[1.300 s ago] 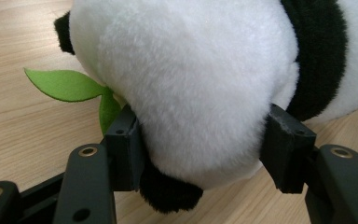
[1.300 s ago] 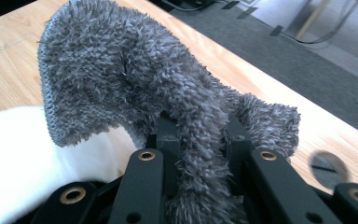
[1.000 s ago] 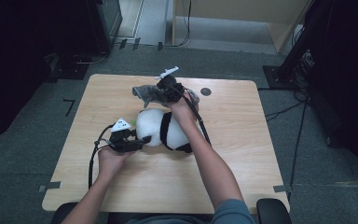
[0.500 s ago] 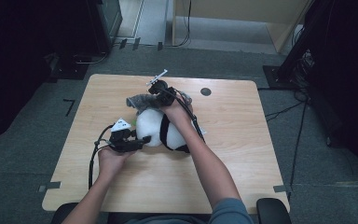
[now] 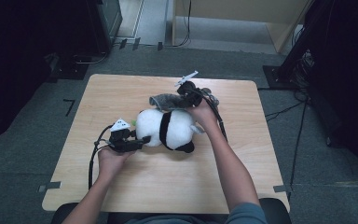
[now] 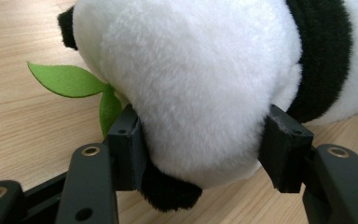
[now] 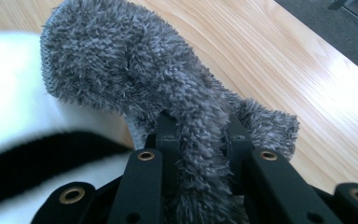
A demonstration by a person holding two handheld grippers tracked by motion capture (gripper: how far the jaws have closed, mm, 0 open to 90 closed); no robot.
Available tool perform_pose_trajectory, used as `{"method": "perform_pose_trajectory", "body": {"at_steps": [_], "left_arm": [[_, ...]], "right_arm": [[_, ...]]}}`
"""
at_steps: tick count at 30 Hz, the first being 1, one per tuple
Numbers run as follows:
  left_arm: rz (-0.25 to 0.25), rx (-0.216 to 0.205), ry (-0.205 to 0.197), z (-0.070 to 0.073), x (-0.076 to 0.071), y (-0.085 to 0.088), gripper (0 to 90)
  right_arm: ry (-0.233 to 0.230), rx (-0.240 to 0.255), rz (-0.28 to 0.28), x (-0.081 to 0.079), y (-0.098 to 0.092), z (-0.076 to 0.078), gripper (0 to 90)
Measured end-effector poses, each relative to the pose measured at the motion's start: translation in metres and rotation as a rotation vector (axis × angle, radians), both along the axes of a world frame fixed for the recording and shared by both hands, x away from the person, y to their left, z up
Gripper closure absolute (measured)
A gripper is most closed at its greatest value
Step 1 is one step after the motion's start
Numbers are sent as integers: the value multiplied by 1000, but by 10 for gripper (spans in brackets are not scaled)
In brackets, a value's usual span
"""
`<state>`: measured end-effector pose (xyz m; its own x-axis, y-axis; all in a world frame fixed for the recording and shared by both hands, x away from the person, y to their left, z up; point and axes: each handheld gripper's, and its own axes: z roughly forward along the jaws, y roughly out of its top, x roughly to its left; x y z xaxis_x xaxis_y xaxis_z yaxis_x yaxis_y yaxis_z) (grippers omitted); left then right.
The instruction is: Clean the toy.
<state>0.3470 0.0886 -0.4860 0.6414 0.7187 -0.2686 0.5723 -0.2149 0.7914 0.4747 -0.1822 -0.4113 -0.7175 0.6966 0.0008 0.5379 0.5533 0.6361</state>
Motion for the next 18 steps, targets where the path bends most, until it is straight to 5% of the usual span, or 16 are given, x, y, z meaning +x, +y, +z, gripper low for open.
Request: {"method": "perform_pose_trajectory", "body": {"at_steps": [9,18], "left_arm": [[0,0,-1,0,0,0,401],[-1,-1,3,0,0,0,395]], "right_arm": [[-4,14,-40,-10,-46,-8,744],[-11,20,-73,-12,-57,-1,745]]}}
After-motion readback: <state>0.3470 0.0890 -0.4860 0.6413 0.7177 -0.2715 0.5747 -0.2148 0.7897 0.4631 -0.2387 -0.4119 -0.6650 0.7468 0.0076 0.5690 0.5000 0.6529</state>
